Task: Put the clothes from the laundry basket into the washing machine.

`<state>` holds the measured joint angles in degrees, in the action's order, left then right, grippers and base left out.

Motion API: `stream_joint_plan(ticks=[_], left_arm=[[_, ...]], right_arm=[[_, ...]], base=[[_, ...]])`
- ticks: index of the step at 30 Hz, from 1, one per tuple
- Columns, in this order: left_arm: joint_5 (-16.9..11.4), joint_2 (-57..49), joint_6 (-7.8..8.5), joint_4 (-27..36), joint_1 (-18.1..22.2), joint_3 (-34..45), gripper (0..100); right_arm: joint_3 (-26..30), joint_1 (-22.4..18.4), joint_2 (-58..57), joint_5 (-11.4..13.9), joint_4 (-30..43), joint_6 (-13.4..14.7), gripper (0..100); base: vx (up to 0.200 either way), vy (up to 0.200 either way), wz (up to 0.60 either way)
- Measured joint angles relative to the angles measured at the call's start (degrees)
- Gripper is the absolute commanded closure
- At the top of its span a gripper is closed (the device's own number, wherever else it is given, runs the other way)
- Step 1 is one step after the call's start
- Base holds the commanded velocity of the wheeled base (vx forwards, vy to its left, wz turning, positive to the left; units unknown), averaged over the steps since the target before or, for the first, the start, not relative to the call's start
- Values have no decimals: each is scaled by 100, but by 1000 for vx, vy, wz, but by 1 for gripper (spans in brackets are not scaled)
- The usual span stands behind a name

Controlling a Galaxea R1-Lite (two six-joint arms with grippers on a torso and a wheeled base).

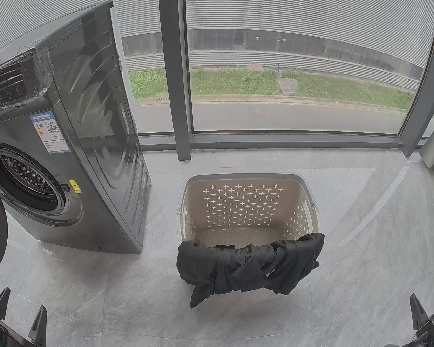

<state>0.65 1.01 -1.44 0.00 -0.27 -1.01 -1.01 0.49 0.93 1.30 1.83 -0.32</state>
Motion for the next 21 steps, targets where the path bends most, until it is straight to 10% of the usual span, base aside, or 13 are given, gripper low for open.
stream_joint_plan(ticks=[21], left_arm=[[-7, 0, 21, 0, -2, 0, 0]], right_arm=[[0, -7, 0, 0, 2, 2, 0]], base=[[0, -48, 0]])
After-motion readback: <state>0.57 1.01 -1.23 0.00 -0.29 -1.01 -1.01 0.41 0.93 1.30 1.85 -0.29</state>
